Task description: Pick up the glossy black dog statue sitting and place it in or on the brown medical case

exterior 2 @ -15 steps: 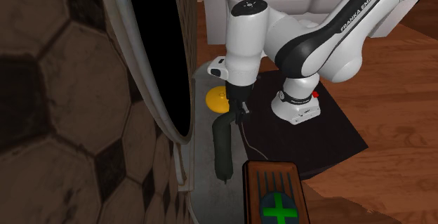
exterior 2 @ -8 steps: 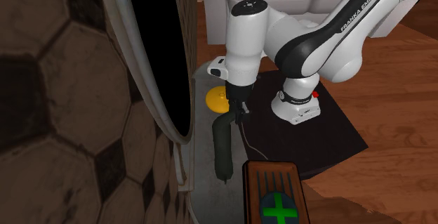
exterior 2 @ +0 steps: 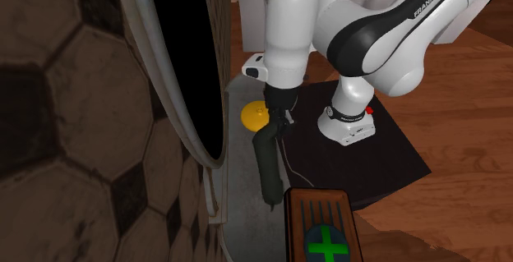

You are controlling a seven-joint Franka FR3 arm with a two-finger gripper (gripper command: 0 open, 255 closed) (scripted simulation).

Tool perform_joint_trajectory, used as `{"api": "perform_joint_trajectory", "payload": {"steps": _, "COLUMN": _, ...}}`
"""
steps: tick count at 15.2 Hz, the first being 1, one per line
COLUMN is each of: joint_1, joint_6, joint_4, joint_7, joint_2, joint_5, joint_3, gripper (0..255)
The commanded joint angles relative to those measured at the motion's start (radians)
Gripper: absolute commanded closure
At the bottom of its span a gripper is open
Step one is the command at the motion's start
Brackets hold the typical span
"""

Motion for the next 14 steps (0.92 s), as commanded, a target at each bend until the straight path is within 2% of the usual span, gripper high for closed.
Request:
{"api": "perform_joint_trajectory", "payload": {"steps": 1, "joint_1": -0.001, "joint_6": -0.039, "joint_4": 0.019, "joint_7": 0.006, "joint_2": -0.020, "joint_5": -0.003, "joint_3": 0.001, "gripper": 255}}
{"api": "perform_joint_trajectory", "payload": {"steps": 14, "joint_1": -0.009, "joint_6": -0.247, "joint_4": 0.164, "joint_7": 0.028, "joint_2": -0.084, "joint_5": -0.020, "joint_3": -0.003, "gripper": 255}}
